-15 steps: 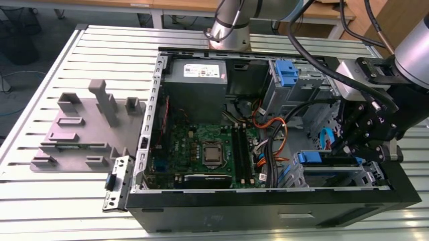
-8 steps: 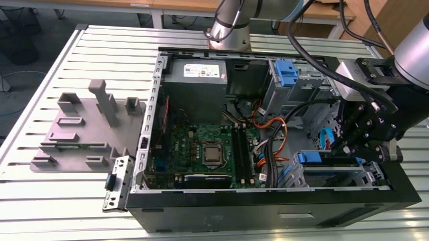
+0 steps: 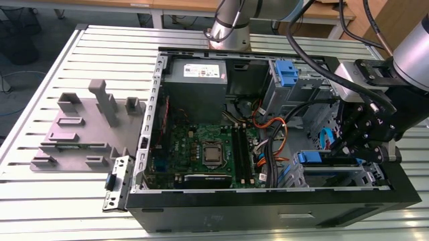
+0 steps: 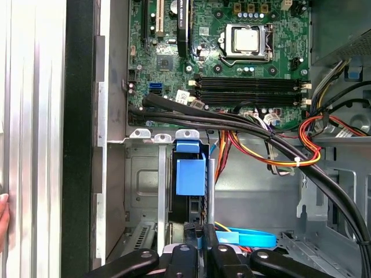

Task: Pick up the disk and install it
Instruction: 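Insert the first disk wire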

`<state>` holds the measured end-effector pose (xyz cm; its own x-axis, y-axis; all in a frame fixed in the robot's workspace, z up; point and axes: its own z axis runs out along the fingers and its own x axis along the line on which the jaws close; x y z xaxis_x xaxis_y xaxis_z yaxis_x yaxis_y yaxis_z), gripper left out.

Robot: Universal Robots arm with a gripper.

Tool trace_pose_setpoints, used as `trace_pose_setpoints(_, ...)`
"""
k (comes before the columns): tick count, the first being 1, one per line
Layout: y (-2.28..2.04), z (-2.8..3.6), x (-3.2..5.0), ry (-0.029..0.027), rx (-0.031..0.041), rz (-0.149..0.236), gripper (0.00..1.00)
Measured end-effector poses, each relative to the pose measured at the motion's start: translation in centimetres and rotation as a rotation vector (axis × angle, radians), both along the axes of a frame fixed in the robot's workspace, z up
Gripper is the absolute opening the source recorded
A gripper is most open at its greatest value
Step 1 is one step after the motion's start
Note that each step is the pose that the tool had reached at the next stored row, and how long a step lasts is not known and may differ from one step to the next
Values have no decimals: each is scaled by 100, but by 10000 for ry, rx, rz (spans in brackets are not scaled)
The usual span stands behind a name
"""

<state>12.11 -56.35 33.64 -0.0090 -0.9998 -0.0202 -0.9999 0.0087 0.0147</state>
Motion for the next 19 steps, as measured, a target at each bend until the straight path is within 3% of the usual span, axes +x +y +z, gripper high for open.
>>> trace_pose_setpoints(9,0,-1,0,0,50,0,16)
trace_pose_setpoints(19,0,-13,-5,0,52,0,16)
